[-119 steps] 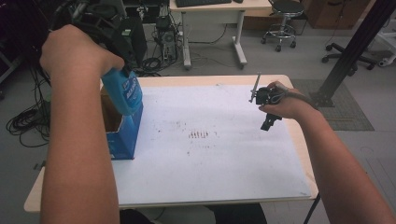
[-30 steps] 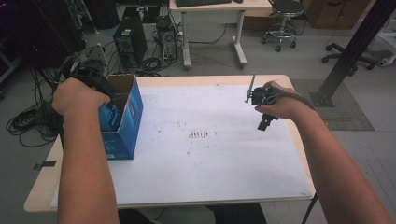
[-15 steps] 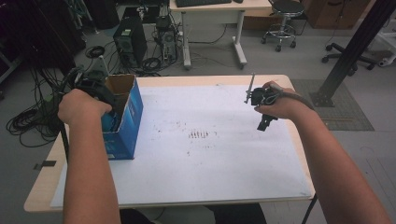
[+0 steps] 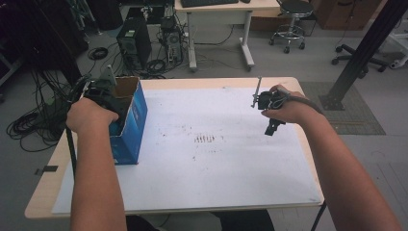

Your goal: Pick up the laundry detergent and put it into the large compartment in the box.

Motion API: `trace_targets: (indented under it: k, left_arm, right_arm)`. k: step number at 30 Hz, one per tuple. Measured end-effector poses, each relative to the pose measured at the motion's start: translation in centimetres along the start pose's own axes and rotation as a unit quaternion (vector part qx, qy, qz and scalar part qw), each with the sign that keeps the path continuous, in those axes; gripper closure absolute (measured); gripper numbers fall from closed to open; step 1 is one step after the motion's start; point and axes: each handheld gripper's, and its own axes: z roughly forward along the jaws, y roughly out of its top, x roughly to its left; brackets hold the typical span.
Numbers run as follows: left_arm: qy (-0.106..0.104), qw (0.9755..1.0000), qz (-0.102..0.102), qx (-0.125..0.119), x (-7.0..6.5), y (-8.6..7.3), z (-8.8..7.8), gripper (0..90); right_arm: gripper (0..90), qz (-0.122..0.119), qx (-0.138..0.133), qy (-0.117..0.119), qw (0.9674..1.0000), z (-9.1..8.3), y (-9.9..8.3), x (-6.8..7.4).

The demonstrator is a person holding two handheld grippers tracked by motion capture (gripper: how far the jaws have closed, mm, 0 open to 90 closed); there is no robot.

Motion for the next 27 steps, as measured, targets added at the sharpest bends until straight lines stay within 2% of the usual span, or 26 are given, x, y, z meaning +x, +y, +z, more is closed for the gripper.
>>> trace_targets:
  k: [6,18,27]
  left_arm:
    - [-0.007,1.0000,0.003,0.002,-0.3,0.1,0.4,38.0]
    - [-0.004,1.0000,0.002,0.007,-0.3,0.0,1.5,38.0]
    - [-0.004,1.0000,0.003,0.003,-0.3,-0.1,1.6,38.0]
  right_arm:
    - [6.1,0.000,0.000,0.000,1.0000,0.2,-0.1,-0.1]
    - [6.1,0.002,-0.001,0.001,1.0000,0.3,-0.3,-0.1]
    - [6.1,0.003,-0.001,0.003,1.0000,0.5,-0.2,-0.1]
